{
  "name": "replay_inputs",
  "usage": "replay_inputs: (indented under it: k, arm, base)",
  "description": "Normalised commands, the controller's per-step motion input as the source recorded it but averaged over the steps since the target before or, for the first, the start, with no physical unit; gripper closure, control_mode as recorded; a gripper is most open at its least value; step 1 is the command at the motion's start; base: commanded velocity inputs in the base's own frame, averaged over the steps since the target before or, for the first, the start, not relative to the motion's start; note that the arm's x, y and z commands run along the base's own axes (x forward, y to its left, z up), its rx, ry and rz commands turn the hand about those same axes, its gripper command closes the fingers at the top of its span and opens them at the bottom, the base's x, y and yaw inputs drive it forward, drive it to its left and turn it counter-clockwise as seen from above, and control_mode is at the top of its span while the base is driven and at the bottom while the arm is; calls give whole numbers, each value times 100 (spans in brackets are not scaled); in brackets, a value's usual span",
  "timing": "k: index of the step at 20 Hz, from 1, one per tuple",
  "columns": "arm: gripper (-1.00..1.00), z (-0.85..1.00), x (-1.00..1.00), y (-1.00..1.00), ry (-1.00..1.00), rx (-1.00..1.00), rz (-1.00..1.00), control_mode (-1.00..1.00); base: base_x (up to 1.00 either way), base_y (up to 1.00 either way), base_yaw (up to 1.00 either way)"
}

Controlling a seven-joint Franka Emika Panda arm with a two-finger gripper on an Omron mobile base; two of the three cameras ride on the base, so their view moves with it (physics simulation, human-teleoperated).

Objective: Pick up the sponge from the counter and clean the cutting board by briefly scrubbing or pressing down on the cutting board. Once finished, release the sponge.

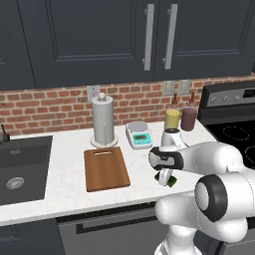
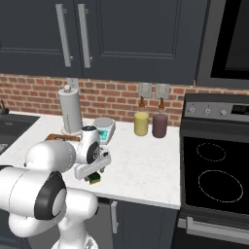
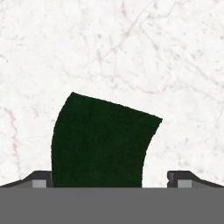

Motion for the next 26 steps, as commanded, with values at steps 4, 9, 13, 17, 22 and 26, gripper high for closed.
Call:
replay_inputs:
  k: [4, 9, 13, 17, 22, 26]
  arm:
    - [-100, -21, 2, 0, 0, 0, 0, -100]
    - [-100, -14, 0, 0, 0, 0, 0, -100]
    - [100, -2, 0, 0, 0, 0, 0, -100]
    - [100, 0, 0, 0, 1, 0, 0, -100]
    - [100, 0, 0, 0, 0, 0, 0, -100]
    - [100, 20, 0, 9, 0, 2, 0, -100]
  base:
    - [0, 0, 0]
    - [0, 0, 0]
    - [0, 0, 0]
    - [0, 0, 0]
    - [0, 0, 0]
    - [0, 0, 0]
